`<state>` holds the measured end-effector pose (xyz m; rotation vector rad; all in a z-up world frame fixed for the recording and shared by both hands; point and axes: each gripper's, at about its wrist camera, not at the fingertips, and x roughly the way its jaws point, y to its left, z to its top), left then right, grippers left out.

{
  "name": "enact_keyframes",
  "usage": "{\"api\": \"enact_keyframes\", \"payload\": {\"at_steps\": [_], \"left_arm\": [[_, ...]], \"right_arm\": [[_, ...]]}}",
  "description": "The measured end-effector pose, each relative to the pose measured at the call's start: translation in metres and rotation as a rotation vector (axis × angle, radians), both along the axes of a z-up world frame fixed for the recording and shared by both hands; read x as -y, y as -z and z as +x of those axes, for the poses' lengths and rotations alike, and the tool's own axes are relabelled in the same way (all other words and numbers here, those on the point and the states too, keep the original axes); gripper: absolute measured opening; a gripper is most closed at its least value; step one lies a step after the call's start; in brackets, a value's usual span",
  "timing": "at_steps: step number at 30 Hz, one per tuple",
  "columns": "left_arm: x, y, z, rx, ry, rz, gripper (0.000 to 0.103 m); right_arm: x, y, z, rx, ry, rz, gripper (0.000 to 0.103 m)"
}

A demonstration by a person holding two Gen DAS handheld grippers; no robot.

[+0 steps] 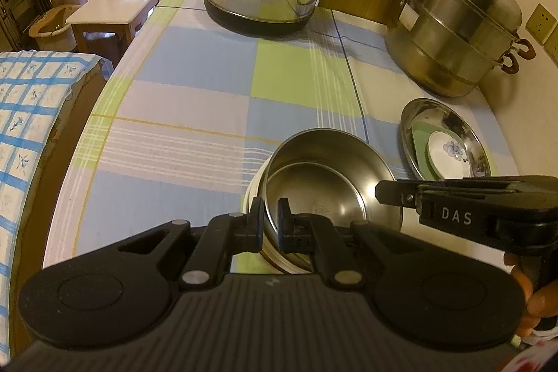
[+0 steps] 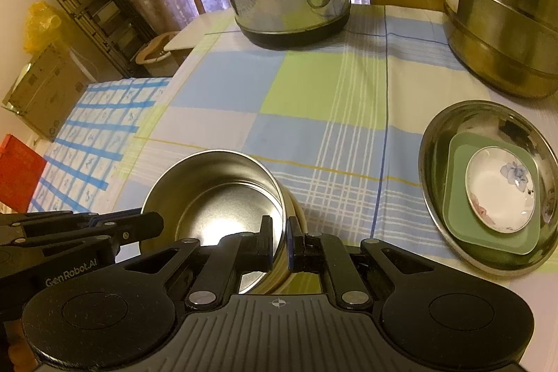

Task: Organize plates and bowls
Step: 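Lift the steel bowl with the left tool and carry it over the cream bowls, then lower the steel bowl into the cream bowls and open the left tool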

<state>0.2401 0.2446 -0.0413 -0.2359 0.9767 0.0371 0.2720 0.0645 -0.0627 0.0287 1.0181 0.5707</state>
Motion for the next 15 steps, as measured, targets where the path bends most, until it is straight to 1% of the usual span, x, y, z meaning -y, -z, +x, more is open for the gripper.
{"api": "enact_keyframes", "payload": {"at_steps": [9,13,15], "left_arm": [[0.0010,0.0023,0.0003,-0.008,0.001,-0.002,0.012],[0.0042,0.0011,-0.0003,-0.001,0.010,0.018,0.012],[0.0055,0.0004,-0.0005,0.000,0.014,0.016,0.012]], "right_arm": [[0.0014,-0.0004,0.0008,-0.007,0.015,0.012,0.008],[0.0025,-0.0001,0.0017,-0.015,0.023,0.020,0.008],[0.0032,-0.0001,0.0014,-0.014,0.023,0.021,0.009]]}}
